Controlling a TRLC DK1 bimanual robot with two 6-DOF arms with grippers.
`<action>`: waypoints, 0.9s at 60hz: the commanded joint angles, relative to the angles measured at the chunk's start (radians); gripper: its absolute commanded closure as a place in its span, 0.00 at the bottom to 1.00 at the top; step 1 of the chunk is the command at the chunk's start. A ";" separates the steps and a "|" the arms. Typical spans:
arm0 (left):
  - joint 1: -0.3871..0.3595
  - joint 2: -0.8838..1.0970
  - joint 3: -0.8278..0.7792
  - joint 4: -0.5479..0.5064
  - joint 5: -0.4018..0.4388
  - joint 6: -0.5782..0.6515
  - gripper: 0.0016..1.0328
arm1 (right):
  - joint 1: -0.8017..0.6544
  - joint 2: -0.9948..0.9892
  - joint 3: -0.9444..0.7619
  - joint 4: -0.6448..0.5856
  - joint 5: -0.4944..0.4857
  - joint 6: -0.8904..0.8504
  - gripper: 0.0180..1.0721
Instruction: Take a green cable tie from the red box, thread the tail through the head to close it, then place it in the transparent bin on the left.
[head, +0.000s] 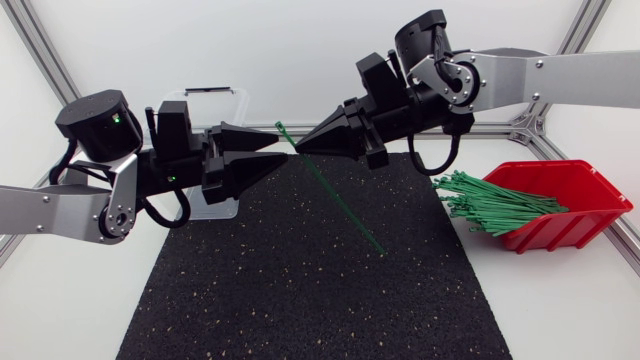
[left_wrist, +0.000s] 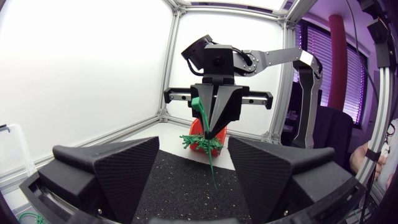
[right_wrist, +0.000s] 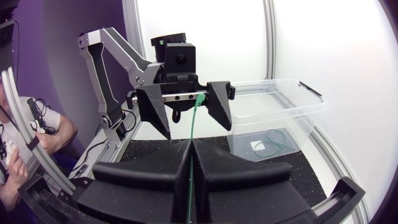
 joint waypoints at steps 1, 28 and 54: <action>-0.006 0.022 0.002 0.031 0.008 -0.022 0.35 | -0.002 -0.014 -0.040 0.040 -0.014 0.048 0.95; -0.004 0.022 0.016 0.032 0.007 -0.054 0.38 | -0.005 -0.015 -0.147 0.348 -0.040 0.293 0.95; 0.002 0.022 0.039 0.034 -0.002 -0.095 0.38 | -0.025 -0.009 -0.274 0.747 -0.062 0.620 0.95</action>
